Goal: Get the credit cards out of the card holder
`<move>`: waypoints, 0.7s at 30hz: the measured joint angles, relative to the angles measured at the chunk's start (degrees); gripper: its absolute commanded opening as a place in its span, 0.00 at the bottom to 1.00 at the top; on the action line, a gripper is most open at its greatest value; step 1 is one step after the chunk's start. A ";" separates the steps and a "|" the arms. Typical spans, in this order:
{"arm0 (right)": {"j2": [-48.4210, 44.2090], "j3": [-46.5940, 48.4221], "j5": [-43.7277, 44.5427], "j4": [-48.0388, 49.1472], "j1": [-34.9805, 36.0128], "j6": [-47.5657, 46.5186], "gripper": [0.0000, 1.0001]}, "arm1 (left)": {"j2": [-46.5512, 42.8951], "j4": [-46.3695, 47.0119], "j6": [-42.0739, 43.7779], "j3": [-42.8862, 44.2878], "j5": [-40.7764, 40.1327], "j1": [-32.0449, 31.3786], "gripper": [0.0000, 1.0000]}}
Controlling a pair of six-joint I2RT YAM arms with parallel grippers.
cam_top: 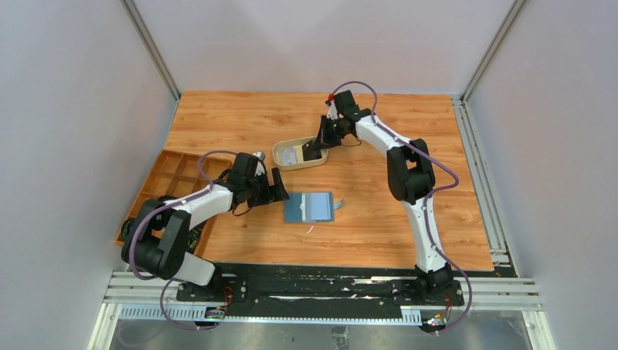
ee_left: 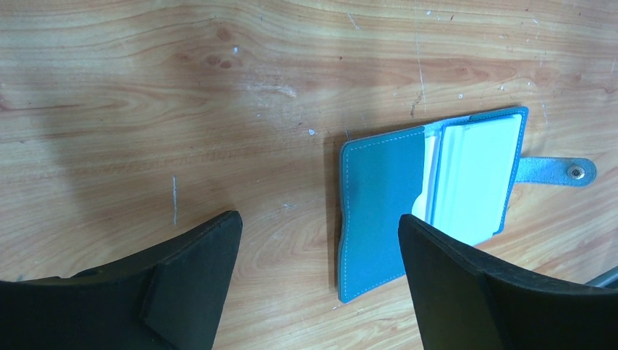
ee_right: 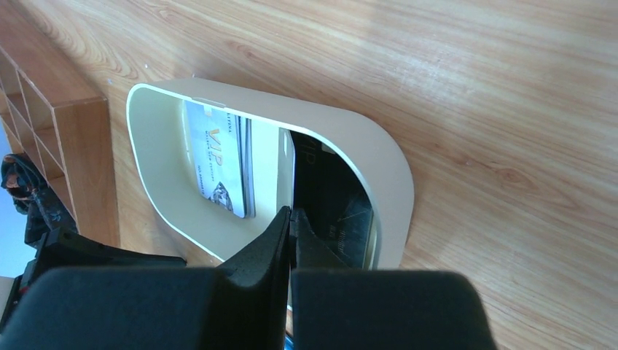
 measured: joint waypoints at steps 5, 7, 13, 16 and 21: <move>0.00 0.42 1.84 -1.31 0.00 -0.37 0.09 | 0.00 0.33 0.02 -0.17 0.42 0.24 0.91; 0.00 0.90 2.71 -2.08 0.00 -0.79 0.12 | 0.00 0.39 0.02 -0.24 0.74 0.46 0.91; 0.00 2.56 5.70 -4.39 0.00 -2.54 0.25 | 0.00 0.39 0.39 -0.26 1.57 0.94 0.91; -0.20 2.89 6.95 -5.42 0.00 -3.28 0.30 | 0.00 0.37 0.72 -0.26 1.84 1.36 0.91; -1.79 2.95 8.74 -7.17 0.00 -4.59 0.42 | -0.42 -0.31 1.22 -0.26 1.99 2.34 0.92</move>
